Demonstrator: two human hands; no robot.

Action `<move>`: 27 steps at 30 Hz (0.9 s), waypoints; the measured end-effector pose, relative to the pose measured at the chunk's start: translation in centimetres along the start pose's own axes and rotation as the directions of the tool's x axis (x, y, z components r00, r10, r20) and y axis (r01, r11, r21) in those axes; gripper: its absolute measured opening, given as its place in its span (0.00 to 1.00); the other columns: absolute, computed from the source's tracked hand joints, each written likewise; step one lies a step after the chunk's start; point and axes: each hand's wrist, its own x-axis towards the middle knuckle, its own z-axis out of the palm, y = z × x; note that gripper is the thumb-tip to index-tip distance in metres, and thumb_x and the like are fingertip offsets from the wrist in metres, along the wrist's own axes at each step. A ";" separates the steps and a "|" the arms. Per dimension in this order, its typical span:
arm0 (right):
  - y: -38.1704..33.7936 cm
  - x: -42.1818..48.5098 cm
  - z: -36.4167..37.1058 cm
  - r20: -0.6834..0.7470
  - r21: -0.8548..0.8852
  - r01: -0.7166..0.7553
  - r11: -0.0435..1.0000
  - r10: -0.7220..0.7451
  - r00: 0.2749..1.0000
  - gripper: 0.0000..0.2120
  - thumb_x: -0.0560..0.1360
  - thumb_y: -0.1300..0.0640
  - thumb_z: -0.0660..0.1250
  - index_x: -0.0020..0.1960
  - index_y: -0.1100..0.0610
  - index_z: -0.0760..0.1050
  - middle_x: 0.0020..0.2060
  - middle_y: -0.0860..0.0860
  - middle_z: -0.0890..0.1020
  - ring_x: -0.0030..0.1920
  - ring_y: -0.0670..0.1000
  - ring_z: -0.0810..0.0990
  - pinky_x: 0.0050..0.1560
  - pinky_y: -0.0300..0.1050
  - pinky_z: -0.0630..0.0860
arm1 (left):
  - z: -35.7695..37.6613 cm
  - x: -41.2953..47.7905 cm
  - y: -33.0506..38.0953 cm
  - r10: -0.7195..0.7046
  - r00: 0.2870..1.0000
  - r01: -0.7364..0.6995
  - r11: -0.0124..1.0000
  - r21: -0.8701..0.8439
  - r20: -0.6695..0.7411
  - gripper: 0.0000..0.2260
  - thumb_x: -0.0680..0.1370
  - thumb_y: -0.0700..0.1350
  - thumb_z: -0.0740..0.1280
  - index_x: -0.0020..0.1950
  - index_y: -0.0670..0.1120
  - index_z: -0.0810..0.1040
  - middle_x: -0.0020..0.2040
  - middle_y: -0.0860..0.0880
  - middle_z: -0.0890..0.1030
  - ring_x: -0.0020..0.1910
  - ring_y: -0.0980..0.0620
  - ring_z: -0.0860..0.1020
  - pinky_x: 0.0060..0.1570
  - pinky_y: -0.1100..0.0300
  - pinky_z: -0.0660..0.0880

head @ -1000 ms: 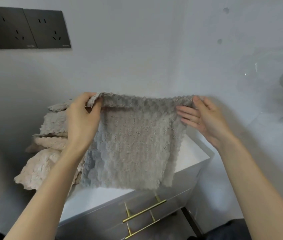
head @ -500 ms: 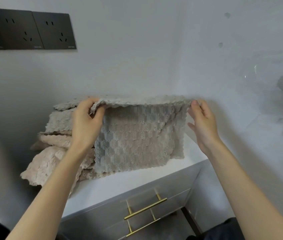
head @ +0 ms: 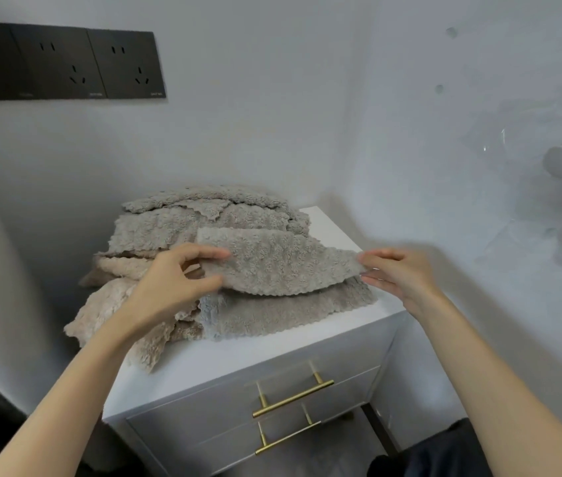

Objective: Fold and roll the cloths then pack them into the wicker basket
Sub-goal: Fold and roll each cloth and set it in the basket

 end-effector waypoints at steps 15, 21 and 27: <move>2.9 1.5 -0.6 0.053 -0.681 0.213 0.701 -0.242 0.969 0.07 0.69 0.65 0.68 0.45 0.57 0.75 0.42 0.53 0.82 0.42 0.53 0.80 0.43 0.43 0.73 | 0.1 -0.9 -1.6 -0.109 0.976 0.072 0.978 0.198 0.187 0.16 0.68 0.38 0.76 0.47 0.58 0.82 0.48 0.61 0.81 0.44 0.66 0.79 0.43 0.70 0.73; 3.0 3.0 0.4 0.024 -0.720 0.170 0.673 -0.220 0.975 0.14 0.75 0.57 0.62 0.60 0.59 0.72 0.46 0.51 0.78 0.52 0.54 0.75 0.50 0.45 0.70 | 0.1 0.0 -2.4 -0.079 0.994 0.095 0.962 0.255 -0.073 0.15 0.69 0.59 0.72 0.49 0.53 0.78 0.45 0.51 0.79 0.41 0.58 0.75 0.38 0.61 0.71; 3.1 4.5 1.8 0.061 -0.851 0.034 0.524 0.036 0.997 0.24 0.73 0.37 0.62 0.52 0.59 0.71 0.49 0.58 0.78 0.59 0.61 0.75 0.56 0.49 0.72 | 1.9 1.2 -3.4 -0.214 0.959 0.261 0.923 0.281 -0.186 0.28 0.74 0.61 0.67 0.63 0.40 0.71 0.43 0.55 0.74 0.42 0.56 0.74 0.37 0.62 0.70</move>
